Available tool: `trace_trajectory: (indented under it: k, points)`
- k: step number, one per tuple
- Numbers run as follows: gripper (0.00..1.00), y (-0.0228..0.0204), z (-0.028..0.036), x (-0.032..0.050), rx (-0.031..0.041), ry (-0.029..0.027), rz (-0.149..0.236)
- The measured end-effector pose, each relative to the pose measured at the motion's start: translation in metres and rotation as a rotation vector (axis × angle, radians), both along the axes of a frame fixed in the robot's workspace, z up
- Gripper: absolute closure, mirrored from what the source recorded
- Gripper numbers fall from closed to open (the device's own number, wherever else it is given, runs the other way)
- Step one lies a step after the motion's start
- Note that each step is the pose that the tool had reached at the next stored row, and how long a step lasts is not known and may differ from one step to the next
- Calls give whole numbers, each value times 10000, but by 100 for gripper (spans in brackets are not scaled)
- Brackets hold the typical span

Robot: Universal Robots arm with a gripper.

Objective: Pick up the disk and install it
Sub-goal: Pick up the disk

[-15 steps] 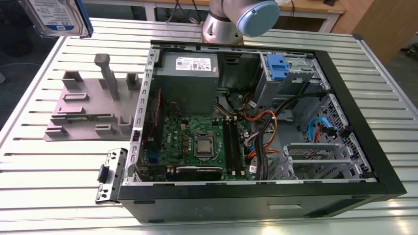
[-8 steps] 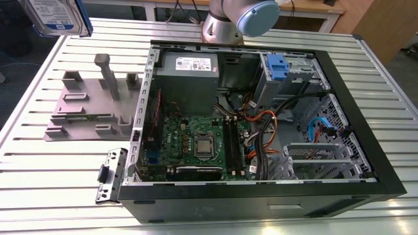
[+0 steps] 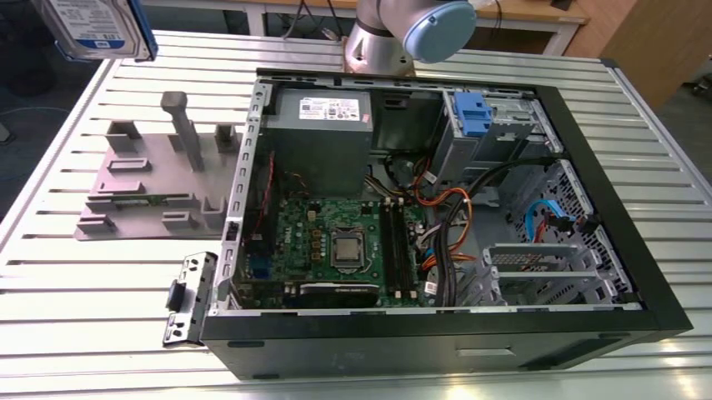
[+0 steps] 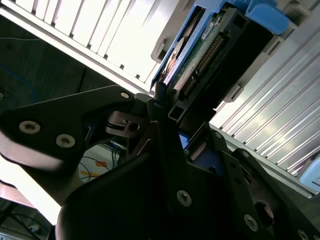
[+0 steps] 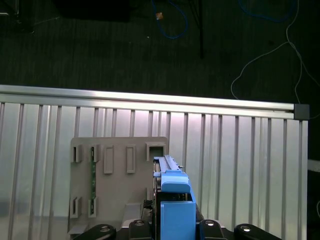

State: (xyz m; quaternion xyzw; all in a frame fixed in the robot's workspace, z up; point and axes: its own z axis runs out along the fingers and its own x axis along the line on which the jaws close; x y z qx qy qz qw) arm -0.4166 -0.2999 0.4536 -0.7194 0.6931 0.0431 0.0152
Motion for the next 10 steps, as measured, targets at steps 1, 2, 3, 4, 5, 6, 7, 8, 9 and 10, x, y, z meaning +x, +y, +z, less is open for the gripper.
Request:
trace_trajectory:
  k: [1, 2, 3, 4, 5, 6, 7, 8, 9, 10]
  points:
    - [64, 0, 2, 0, 0, 0, 0]
    - [64, 0, 4, 0, 1, -1, 0]
    - [64, 0, 7, 0, 0, 1, 0]
    - [64, 0, 9, 0, 0, 1, 0]
    - [64, 0, 10, 0, 0, 0, 1]
    - [64, 0, 12, 0, 0, 0, 0]
    - [64, 0, 15, 0, 0, 1, 0]
    - [64, 0, 17, 0, 0, 1, 0]
    - [64, 0, 19, 0, 0, 0, 0]
    - [64, 0, 21, 0, 0, 0, 0]
